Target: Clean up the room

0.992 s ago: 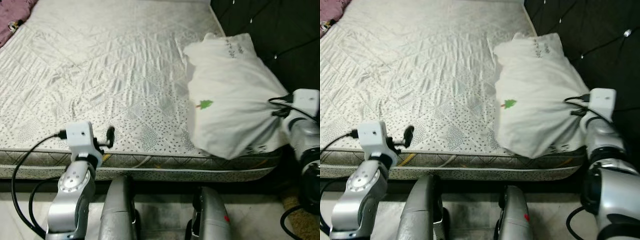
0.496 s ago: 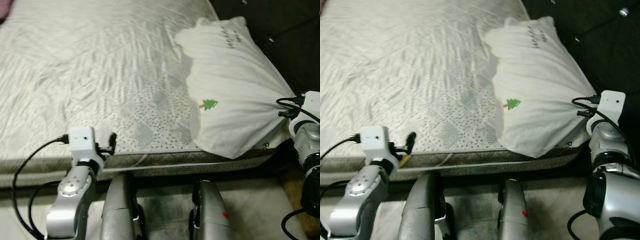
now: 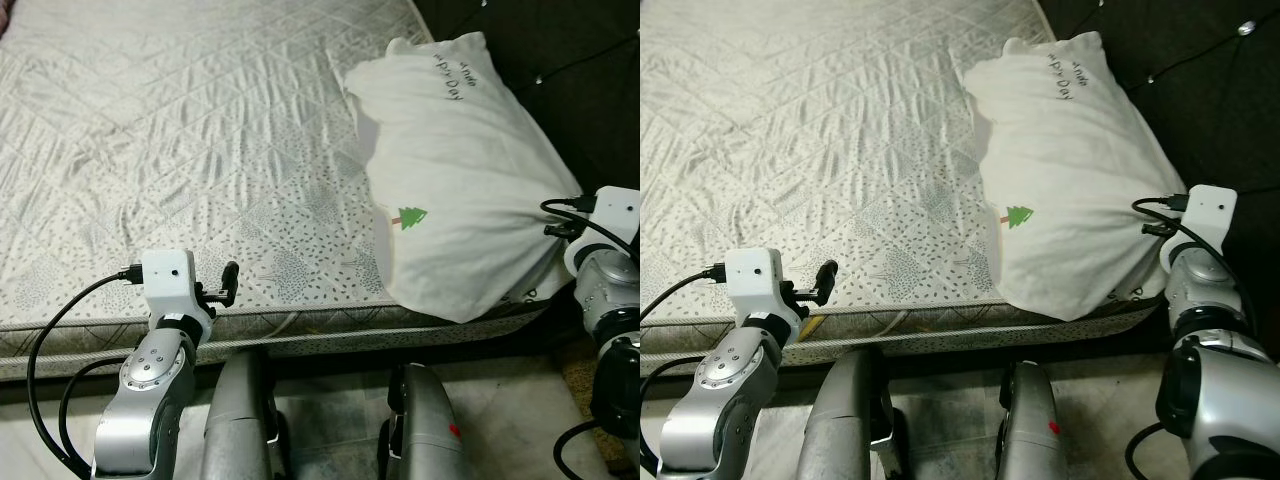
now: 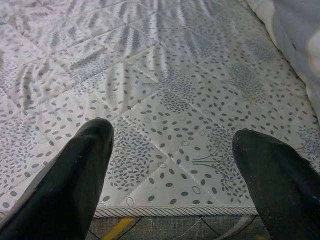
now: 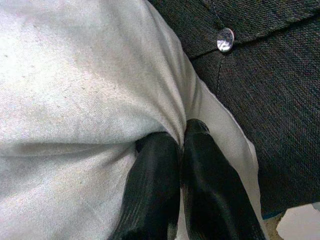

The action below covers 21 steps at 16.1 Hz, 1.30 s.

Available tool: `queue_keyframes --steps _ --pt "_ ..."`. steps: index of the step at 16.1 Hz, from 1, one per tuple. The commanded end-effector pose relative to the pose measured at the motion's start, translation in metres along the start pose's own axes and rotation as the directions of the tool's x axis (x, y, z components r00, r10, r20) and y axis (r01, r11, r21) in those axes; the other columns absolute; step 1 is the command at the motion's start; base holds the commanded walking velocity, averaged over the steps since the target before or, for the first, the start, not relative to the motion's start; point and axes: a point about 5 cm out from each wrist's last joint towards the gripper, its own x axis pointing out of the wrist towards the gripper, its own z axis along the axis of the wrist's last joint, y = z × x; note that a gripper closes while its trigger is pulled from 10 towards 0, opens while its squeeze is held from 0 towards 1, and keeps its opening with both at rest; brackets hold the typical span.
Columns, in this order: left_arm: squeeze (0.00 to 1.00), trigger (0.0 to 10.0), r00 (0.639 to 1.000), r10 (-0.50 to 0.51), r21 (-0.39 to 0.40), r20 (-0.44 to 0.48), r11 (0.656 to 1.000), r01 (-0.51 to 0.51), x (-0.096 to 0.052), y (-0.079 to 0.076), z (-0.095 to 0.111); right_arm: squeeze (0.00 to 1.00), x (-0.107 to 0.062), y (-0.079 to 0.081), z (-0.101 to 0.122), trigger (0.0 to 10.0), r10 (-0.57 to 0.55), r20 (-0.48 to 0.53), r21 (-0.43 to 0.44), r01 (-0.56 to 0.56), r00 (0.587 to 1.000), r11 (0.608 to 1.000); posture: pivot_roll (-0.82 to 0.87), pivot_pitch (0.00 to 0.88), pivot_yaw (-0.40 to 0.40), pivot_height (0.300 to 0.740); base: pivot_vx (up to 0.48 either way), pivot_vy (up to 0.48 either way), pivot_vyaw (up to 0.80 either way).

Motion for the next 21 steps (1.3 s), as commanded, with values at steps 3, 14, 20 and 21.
queue_keyframes --steps 3,14,20,21 --pt "0.0 10.0 1.0 0.001 0.01 0.0 1.0 -0.001 0.001 0.002 0.002 0.6 0.0 0.003 0.002 10.0 -0.017 0.015 0.012 0.016 1.0 1.0 0.13 0.157 0.0 0.595 0.0 0.0 0.0" --pt "0.0 10.0 0.997 0.009 0.004 0.075 1.0 -0.01 0.022 0.0 0.015 1.0 -0.001 0.052 0.028 10.0 0.031 0.185 -0.025 -0.027 0.982 0.999 0.12 0.031 -0.015 0.595 0.0 0.0 0.0" --pt "0.0 10.0 0.988 0.022 -0.015 0.151 1.0 -0.02 0.042 -0.003 0.025 1.0 -0.038 0.137 -0.01 10.0 0.329 0.273 0.066 -0.359 0.904 0.931 0.07 0.0 -0.015 0.595 0.0 0.0 0.0" --pt "0.0 10.0 0.986 0.021 -0.016 0.165 1.0 -0.018 0.046 -0.004 0.029 1.0 -0.043 0.144 -0.01 10.0 0.357 0.29 0.071 -0.392 0.888 0.917 0.06 0.0 -0.015 0.595 0.0 0.0 0.0"
